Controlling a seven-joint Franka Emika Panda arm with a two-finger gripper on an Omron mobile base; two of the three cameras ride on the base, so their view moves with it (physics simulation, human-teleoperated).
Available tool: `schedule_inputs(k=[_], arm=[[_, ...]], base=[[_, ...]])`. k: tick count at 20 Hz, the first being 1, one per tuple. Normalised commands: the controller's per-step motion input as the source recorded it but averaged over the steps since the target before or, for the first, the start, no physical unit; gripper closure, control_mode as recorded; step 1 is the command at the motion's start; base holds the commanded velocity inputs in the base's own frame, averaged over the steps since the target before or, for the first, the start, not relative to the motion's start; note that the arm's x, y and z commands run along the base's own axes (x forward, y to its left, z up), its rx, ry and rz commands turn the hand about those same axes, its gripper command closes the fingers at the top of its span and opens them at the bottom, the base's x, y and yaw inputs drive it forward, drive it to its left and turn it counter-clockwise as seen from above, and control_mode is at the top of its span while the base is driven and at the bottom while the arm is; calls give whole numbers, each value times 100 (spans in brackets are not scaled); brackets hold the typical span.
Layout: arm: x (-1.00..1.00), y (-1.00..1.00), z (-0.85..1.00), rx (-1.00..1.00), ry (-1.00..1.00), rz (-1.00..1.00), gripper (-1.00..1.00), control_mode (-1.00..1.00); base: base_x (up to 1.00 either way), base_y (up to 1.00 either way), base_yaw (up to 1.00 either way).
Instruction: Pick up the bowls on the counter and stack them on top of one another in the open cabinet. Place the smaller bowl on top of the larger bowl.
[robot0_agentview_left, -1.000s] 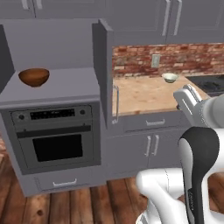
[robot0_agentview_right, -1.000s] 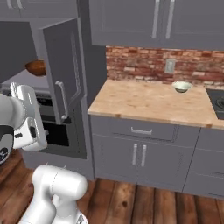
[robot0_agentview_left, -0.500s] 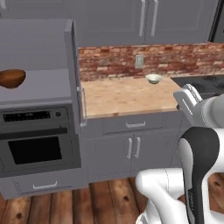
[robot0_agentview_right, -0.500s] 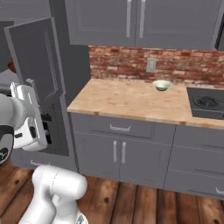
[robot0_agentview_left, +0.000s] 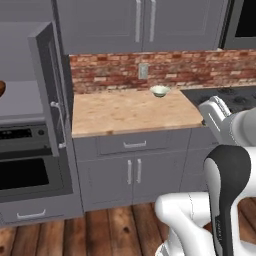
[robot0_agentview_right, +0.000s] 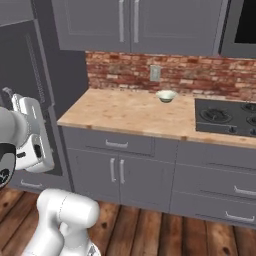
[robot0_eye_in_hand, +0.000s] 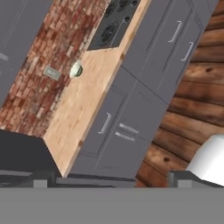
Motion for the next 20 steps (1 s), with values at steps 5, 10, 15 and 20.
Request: schedule_inputs(k=[5,10,15,20], arm=[[0,0,0,0,0,0,-100,100],[0,0,0,0,0,0,-100,100],[0,0,0,0,0,0,-100,100],[0,0,0,0,0,0,-100,100]], base=[[9,-56,2],[11,-54,3],[12,-51,4],[12,-49,5]])
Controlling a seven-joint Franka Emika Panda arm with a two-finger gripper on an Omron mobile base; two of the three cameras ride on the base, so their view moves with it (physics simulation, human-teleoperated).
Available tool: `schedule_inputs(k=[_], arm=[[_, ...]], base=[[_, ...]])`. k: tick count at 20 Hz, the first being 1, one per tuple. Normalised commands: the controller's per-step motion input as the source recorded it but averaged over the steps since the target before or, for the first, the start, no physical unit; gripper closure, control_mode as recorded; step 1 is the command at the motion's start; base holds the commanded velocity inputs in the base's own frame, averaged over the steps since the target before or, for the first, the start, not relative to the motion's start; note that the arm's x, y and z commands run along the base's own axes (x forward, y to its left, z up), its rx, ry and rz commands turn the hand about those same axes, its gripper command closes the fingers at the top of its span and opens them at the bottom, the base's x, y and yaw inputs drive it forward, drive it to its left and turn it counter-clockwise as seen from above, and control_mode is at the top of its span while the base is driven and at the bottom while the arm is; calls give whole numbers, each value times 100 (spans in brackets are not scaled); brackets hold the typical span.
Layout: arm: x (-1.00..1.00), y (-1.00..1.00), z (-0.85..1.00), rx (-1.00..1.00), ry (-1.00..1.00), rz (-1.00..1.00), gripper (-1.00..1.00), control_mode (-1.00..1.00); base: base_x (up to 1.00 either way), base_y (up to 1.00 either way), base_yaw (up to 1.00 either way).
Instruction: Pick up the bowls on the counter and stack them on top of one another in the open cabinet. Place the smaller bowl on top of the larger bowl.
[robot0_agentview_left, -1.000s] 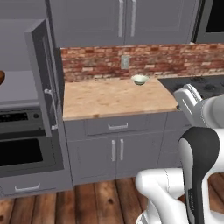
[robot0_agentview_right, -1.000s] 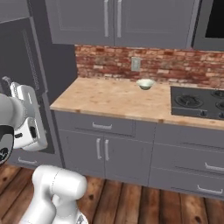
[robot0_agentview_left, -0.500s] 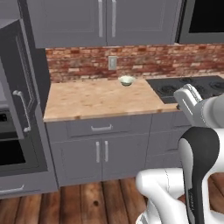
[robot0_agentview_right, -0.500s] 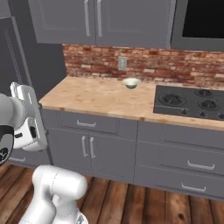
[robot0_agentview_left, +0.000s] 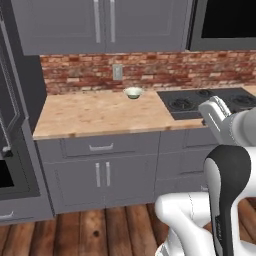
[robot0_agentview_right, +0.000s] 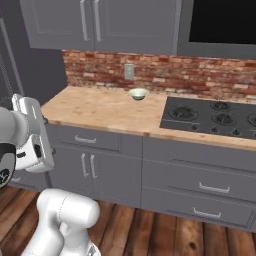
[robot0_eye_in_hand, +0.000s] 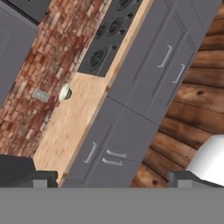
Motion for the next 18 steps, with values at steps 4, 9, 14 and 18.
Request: schedule_inputs(k=[4,9,14,18], arm=[[0,0,0,0,0,0,-100,100],[0,0,0,0,0,0,-100,100],[0,0,0,0,0,0,-100,100],[0,0,0,0,0,0,-100,100]], base=[[13,-46,6],[22,-40,8],[40,-32,7],[44,-31,7]])
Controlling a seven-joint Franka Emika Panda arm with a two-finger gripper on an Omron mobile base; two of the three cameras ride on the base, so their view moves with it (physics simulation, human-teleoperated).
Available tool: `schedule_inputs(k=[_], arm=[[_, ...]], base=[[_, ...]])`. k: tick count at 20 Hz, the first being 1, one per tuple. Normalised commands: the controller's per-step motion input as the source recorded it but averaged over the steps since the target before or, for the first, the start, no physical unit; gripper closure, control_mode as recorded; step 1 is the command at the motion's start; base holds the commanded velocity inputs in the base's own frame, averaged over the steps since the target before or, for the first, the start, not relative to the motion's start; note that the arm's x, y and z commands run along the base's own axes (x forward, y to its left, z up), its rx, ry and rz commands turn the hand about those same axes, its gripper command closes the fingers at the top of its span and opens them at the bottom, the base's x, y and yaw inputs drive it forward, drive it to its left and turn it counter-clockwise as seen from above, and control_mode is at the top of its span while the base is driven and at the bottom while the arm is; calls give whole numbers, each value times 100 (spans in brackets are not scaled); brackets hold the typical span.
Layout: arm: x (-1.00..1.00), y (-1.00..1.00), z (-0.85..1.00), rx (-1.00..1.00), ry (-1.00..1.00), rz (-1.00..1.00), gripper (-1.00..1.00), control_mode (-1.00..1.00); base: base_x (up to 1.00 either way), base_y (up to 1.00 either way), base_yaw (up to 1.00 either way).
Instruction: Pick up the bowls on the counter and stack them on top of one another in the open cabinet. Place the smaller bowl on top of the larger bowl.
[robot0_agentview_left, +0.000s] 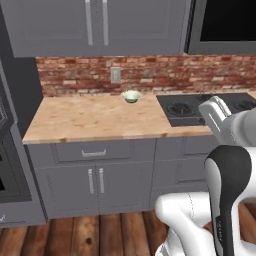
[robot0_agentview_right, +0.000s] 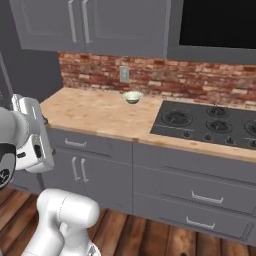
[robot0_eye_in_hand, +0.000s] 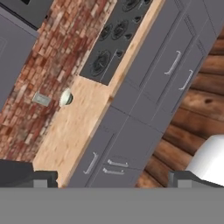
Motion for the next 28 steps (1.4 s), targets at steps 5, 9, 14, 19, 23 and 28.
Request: schedule_inputs(k=[5,9,14,19,23,28], arm=[[0,0,0,0,0,0,-100,100],[0,0,0,0,0,0,-100,100],[0,0,0,0,0,0,-100,100],[0,0,0,0,0,0,-100,100],[0,0,0,0,0,0,-100,100],[0,0,0,0,0,0,-100,100]], base=[[43,-32,7],[42,-34,6],[43,-36,5],[45,-36,5],[47,-31,6],[48,-24,6]])
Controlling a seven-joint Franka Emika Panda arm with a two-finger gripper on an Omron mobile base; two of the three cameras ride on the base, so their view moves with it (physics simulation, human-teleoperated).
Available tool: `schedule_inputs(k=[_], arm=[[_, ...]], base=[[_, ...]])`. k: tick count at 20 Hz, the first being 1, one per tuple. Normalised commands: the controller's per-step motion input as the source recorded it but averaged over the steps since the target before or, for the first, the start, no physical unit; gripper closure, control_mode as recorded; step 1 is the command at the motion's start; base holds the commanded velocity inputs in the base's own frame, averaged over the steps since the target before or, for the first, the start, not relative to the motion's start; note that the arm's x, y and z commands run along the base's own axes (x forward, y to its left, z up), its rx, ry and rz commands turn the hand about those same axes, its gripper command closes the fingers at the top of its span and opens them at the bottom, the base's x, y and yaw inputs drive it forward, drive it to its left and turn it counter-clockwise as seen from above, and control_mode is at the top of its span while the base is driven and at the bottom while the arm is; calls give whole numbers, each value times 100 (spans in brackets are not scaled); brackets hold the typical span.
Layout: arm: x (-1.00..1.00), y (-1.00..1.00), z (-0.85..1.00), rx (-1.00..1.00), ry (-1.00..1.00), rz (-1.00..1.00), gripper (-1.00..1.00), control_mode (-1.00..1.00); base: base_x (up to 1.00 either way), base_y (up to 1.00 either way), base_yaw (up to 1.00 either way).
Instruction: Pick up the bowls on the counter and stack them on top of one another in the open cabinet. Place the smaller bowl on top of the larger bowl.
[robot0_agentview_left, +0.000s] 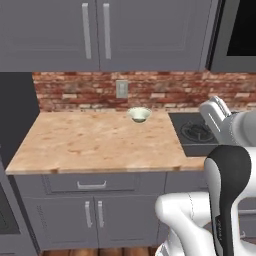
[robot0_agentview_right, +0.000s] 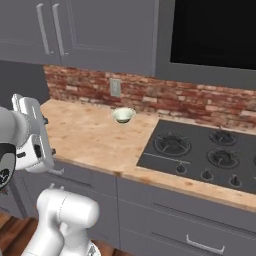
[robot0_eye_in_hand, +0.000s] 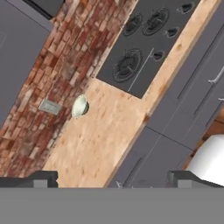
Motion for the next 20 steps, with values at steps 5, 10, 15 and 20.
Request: schedule_inputs(k=[5,10,15,20], arm=[[0,0,0,0,0,0,-100,100],[0,0,0,0,0,0,-100,100],[0,0,0,0,0,0,-100,100],[0,0,0,0,0,0,-100,100]], base=[[46,-24,6],[46,-25,6],[46,-25,6],[46,-25,6]])
